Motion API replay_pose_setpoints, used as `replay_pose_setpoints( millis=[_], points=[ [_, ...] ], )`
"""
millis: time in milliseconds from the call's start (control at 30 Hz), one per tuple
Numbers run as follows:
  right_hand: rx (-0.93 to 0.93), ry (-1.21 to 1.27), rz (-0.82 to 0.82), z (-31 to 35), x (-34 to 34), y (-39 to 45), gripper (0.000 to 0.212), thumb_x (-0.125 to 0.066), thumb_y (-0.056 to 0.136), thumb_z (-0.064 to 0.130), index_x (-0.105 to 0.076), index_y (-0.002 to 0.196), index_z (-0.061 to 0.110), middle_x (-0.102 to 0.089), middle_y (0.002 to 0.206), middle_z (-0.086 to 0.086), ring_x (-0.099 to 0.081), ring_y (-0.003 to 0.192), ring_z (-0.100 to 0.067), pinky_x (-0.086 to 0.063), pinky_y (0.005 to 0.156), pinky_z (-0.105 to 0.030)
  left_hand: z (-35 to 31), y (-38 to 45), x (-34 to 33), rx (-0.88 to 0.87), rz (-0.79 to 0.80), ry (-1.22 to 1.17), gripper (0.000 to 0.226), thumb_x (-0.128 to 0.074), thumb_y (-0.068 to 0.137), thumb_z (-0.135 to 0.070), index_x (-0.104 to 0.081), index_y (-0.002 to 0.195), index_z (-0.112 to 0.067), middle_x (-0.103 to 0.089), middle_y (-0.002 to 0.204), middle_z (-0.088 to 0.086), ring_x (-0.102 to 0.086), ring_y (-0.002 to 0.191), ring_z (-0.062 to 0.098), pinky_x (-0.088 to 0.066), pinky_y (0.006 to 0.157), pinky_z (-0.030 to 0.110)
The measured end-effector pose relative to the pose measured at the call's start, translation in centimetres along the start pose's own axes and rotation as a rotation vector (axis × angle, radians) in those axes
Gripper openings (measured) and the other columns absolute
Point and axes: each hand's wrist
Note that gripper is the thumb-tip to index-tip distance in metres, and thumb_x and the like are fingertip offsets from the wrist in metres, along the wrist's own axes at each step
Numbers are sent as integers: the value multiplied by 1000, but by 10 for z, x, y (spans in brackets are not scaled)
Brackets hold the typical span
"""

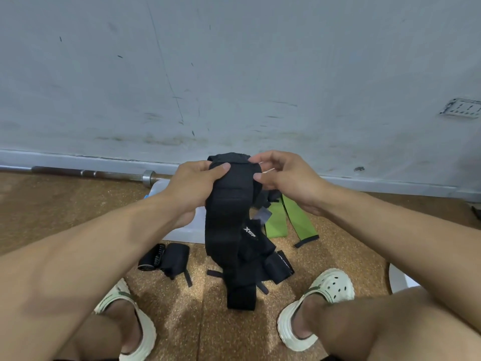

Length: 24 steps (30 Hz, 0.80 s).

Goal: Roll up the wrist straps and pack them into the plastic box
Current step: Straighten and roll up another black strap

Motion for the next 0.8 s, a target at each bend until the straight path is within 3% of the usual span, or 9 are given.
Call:
replay_pose_setpoints(
  millis=[100,167,300,400,433,500,567,700,800],
  points=[
    [24,102,-14,4,-5,-1,35,-73,87,-6,-68,108,21,-72,101,-8,-72,87,-23,-61,87,-39,-3,0,3,0,-112,48,16,-70,97,-30,-66,103,-16,-77,105,8,-75,86,17,-58,69,31],
    [82,21,-80,6,-8,0,34,-80,82,-2,-64,98,24,-74,101,-4,-70,84,-20,-58,85,-39,-4,-2,4,-20,-174,133,39,-77,89,-39,-55,115,-20,-71,108,4,-69,94,16,-53,70,30],
    [183,-96,-50,17,-9,-3,34,-76,86,-2,-54,92,23,-73,88,6,-63,65,-5,-53,75,-28,-2,-11,-2,-75,-36,404,64,-86,72,-52,-51,118,-24,-60,107,-10,-62,94,6,-47,69,23],
    [239,-275,99,26,-2,-7,32,-72,90,-3,-53,93,23,-76,86,8,-69,76,-18,-55,78,-35,5,-8,1,-125,10,663,45,-82,81,-32,-57,117,-24,-64,112,-8,-63,96,11,-45,69,23],
    [253,-348,150,28,1,-8,32,-69,91,-4,-52,93,23,-77,88,8,-68,79,-18,-53,73,-29,6,-6,3,-149,27,745,33,-75,84,-22,-61,114,-24,-66,113,-5,-63,96,14,-45,71,24],
    [242,-443,223,33,8,-10,31,-64,94,-6,-52,93,23,-77,93,8,-66,74,-2,-47,64,-13,6,-4,7,-184,44,836,24,-61,88,-6,-71,102,-23,-70,103,-3,-63,86,14,-43,66,22],
    [229,-493,255,36,14,-11,32,-62,95,-7,-53,92,25,-77,92,10,-64,72,5,-45,64,-10,7,-2,11,-169,68,829,32,-53,88,4,-75,95,-17,-68,81,-4,-57,68,10,-38,55,18],
    [230,-537,264,32,21,-8,35,-60,95,-6,-53,91,28,-78,94,9,-70,85,-5,-51,73,-16,9,2,16,-118,183,805,26,-58,91,5,-76,91,-14,-63,70,-8,-54,66,6,-38,54,12],
    [242,-547,232,26,24,-4,33,-58,96,-7,-54,94,26,-77,92,10,-70,91,-9,-53,79,-24,9,2,18,-64,249,768,23,-59,91,2,-76,88,-13,-69,77,0,-58,73,10,-42,63,15]
  ],
)
Point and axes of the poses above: each hand's wrist, its own y-axis towards the middle knuckle, its own x-axis out of the back of the hand, z = x × y
